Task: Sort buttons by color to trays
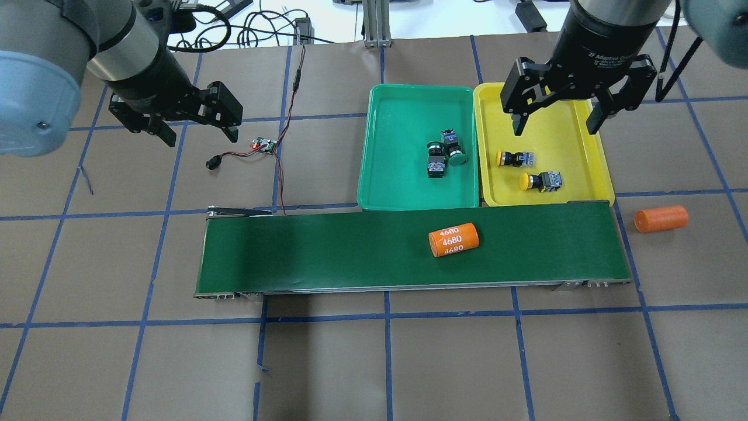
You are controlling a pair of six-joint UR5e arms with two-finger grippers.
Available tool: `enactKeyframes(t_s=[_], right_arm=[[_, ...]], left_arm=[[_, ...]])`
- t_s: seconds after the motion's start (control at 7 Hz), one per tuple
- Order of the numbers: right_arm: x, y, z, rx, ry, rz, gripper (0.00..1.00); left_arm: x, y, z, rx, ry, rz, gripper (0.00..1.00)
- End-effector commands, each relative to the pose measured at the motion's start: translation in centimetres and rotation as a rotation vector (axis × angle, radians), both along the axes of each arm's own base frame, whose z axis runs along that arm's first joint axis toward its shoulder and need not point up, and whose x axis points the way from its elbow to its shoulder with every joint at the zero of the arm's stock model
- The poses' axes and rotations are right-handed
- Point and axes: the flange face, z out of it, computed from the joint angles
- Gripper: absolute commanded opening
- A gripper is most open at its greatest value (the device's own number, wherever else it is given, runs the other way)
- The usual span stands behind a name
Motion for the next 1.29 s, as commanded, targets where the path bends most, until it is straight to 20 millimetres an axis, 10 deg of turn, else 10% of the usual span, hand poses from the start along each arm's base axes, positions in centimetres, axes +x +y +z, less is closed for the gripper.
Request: enactKeyframes(t_s=[0.0, 1.14], right_arm=[[-0.07, 0.07, -0.08, 0.006, 0.003, 0.000, 1.00], [-0.32, 0.56, 0.23, 0.004, 0.012, -0.008, 1.00]], left_arm=[[0.00, 0.00, 0.00, 0.000, 0.000, 0.000, 1.00], [-0.05, 0.03, 0.10, -0.003, 0.005, 0.000, 1.00]])
